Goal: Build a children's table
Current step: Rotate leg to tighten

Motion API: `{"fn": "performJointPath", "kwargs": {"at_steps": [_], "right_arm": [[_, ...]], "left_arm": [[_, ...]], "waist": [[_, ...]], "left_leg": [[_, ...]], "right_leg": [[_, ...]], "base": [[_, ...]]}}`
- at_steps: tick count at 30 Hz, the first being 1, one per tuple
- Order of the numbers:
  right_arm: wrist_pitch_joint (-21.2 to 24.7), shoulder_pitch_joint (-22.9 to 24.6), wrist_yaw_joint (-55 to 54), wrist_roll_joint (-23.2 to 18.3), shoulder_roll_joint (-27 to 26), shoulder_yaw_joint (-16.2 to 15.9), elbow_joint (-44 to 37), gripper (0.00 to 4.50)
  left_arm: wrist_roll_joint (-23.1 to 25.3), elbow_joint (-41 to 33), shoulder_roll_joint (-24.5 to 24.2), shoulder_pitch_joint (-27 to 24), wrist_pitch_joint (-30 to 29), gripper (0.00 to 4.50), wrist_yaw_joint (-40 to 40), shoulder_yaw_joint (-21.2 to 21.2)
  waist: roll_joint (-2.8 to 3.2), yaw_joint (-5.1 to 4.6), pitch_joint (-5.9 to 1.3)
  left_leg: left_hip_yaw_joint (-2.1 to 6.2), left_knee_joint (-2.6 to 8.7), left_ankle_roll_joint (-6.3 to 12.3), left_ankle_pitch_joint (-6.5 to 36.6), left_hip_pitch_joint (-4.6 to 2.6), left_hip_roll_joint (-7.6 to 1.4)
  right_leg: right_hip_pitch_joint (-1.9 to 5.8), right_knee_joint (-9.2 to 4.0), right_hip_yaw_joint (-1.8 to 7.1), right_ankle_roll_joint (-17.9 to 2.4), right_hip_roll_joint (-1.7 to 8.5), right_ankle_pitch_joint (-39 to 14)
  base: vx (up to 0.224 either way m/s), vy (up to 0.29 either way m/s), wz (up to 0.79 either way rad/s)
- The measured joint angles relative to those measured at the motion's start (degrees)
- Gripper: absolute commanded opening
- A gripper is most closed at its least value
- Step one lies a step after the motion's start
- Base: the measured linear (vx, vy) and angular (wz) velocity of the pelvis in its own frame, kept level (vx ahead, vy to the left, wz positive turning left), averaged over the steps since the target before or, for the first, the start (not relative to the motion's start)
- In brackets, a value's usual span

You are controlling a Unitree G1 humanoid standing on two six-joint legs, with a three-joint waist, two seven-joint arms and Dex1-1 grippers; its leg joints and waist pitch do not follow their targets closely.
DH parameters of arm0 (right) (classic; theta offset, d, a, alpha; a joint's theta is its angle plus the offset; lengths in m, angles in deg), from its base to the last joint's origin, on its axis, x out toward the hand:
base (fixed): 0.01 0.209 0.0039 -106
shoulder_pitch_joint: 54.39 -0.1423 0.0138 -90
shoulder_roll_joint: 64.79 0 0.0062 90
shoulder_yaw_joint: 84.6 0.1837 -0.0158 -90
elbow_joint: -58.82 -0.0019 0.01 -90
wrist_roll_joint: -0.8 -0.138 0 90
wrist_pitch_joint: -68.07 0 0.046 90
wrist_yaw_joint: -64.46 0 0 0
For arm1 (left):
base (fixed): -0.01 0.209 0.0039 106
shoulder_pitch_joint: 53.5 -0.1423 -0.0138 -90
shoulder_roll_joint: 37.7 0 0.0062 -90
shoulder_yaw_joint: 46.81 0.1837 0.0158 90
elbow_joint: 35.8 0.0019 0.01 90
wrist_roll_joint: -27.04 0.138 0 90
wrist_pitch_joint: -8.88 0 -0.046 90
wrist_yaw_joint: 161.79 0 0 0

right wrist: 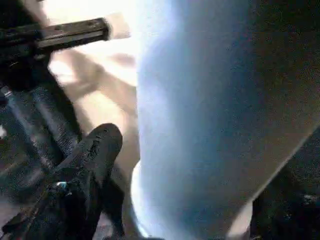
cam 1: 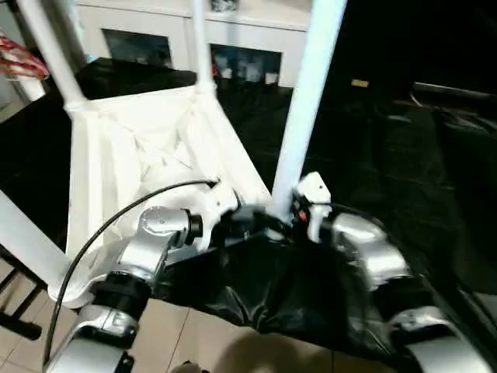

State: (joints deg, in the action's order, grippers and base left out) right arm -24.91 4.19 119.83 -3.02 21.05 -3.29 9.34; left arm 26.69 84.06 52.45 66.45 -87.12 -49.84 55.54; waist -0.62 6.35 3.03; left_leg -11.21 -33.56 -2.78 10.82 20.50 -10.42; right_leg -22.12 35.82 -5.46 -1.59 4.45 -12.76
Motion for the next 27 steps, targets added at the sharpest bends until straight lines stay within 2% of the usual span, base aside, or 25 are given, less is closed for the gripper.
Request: {"fn": "performJointPath", "kwargs": {"at_steps": [4,7,8,11,12,16,18,21,22,24,27], "right_arm": [[-0.6,0.0,0.7,0.1,0.3,-0.6,0.1,3.85],[-0.7,0.2,0.8,0.0,0.7,-0.7,-0.1,3.85],[-0.5,0.6,0.8,0.0,0.8,-0.7,-0.6,3.84],[-0.3,1.9,0.7,-0.2,0.9,-0.6,-2.6,3.84],[-0.3,2.3,0.7,-0.2,0.9,-0.6,-3.2,3.84],[0.0,3.9,0.3,-0.8,1.2,-0.4,-4.7,3.84],[0.3,4.2,-0.1,-0.9,1.6,-0.1,-5.1,3.84],[1.2,5.2,-0.9,-0.9,2.3,0.8,-6.8,3.84],[1.7,5.5,-1.2,-0.9,2.4,1.0,-7.5,3.84],[2.0,6.5,-1.2,-1.1,2.5,1.5,-9.0,3.84],[2.5,7.1,-1.2,-1.3,3.1,1.5,-10.2,3.84]], "left_arm": [[0.1,-3.2,-3.9,-0.7,-1.7,0.0,-0.9,0.1],[-0.6,-8.1,-6.9,-3.2,-4.7,0.0,-2.4,-0.3],[-1.0,-9.7,-8.0,-4.0,-6.1,0.33,-2.5,-0.4],[-2.0,-15.1,-11.2,-6.0,-10.4,0.41,-3.2,-0.9],[-2.3,-16.3,-11.8,-6.4,-11.6,0.62,-3.3,-1.2],[-2.4,-18.7,-12.1,-7.3,-13.7,0.92,-1.7,-1.7],[-2.1,-18.5,-11.2,-7.3,-13.7,1.18,0.1,-1.8],[-1.6,-18.1,-9.3,-7.3,-13.4,1.32,3.6,-1.7],[-1.5,-18.1,-9.2,-7.3,-13.6,1.32,4.7,-1.8],[-1.5,-18.1,-9.2,-7.3,-13.9,1.62,5.5,-2.0],[-1.4,-18.1,-9.3,-7.3,-13.8,1.73,6.0,-2.0]], "waist": [[-0.11,-0.16,0.06],[-0.35,-0.16,0.2],[-0.51,-0.09,0.3],[-1.27,0.05,0.64],[-1.43,0.05,0.63],[-1.81,0.13,0.63],[-1.81,0.33,0.63],[-1.89,0.65,0.64],[-1.92,0.66,0.63],[-1.92,0.66,0.62],[-1.92,0.63,0.62]], "left_leg": [[-0.01,0.01,-0.04,0.0,-0.03,-0.09],[-0.04,0.01,-0.04,0.0,-0.02,-0.11],[-0.05,0.01,-0.04,0.0,-0.01,-0.11],[-0.06,0.01,-0.05,0.0,-0.01,-0.14],[-0.07,-0.02,-0.04,0.0,-0.01,-0.13],[-0.09,-0.07,-0.11,0.0,-0.01,-0.13],[-0.09,-0.08,-0.36,0.1,-0.02,-0.13],[-0.11,-0.08,-0.4,0.0,-0.02,-0.18],[-0.11,-0.08,-0.41,0.0,-0.03,-0.19],[-0.11,-0.08,-0.43,0.0,-0.05,-0.2],[-0.11,-0.09,-0.44,0.0,-0.06,-0.2]], "right_leg": [[-0.04,0.09,-0.02,0.0,-0.06,0.0],[-0.05,0.1,-0.02,0.0,-0.06,0.0],[-0.08,0.11,-0.02,0.0,-0.06,0.0],[-0.09,0.14,-0.02,0.0,-0.08,0.0],[-0.09,0.13,-0.01,0.0,-0.07,0.0],[-0.07,0.14,0.01,-0.1,-0.07,0.0],[-0.03,0.16,0.01,-0.1,-0.07,0.0],[0.06,0.18,0.02,-0.1,-0.07,0.0],[0.07,0.23,0.01,-0.1,-0.07,0.0],[0.07,0.28,0.01,-0.1,-0.07,0.0],[0.07,0.3,0.0,-0.1,-0.07,0.0]], "base": [[0.0,0.0,0.0],[0.0,0.0,0.0],[0.0,0.0,0.0],[0.0,0.0,0.0],[0.0,0.0,0.0],[0.0,0.0,0.0],[0.0,0.0,0.0],[0.0,0.0,0.0],[0.0,0.0,0.0],[0.0,0.0,0.0],[0.0,0.0,0.0]]}}
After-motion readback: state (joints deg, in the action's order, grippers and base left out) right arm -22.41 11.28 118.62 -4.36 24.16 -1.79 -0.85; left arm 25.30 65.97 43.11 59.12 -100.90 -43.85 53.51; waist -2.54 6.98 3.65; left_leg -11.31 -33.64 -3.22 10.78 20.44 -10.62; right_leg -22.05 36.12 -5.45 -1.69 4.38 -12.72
